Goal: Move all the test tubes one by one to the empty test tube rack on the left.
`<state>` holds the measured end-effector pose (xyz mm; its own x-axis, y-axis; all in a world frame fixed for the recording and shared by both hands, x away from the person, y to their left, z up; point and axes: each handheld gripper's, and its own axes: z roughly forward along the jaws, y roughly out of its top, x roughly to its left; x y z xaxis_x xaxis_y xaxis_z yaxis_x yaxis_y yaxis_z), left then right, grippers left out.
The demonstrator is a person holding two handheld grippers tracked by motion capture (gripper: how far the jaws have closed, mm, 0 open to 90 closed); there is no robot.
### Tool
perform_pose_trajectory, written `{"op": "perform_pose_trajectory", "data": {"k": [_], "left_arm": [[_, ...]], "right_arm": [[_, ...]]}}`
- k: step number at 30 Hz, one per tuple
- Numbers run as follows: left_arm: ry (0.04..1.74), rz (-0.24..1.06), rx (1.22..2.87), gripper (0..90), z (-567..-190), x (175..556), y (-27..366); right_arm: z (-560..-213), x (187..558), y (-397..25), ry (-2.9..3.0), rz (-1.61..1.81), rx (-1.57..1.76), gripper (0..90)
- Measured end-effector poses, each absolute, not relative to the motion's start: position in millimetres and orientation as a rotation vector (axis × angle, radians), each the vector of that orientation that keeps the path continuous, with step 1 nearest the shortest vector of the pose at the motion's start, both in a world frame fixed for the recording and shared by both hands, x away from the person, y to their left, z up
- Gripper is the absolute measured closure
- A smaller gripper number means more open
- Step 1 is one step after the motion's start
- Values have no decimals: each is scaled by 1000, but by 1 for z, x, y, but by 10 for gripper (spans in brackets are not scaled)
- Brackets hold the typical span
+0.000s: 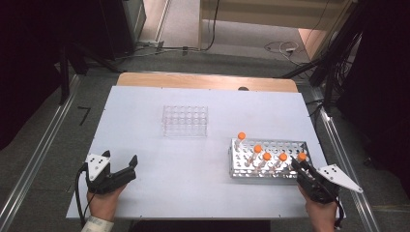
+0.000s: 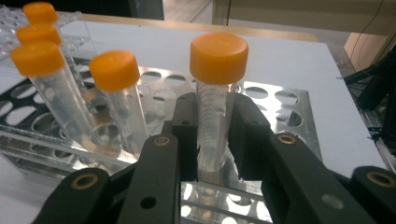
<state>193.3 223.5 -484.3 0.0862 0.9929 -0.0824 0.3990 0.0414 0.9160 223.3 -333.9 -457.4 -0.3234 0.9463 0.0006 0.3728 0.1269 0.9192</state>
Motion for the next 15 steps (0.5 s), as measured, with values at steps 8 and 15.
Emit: {"op": "perform_pose_trajectory", "data": {"k": [8,15], "left_arm": [[1443,858,1509,103,-485,194,222],[1444,858,1504,103,-484,194,223]], "right_arm": [[-435,216,-336,1736,1228,1251,715],[-417,205,-341,1715,1273,1237,719]]}}
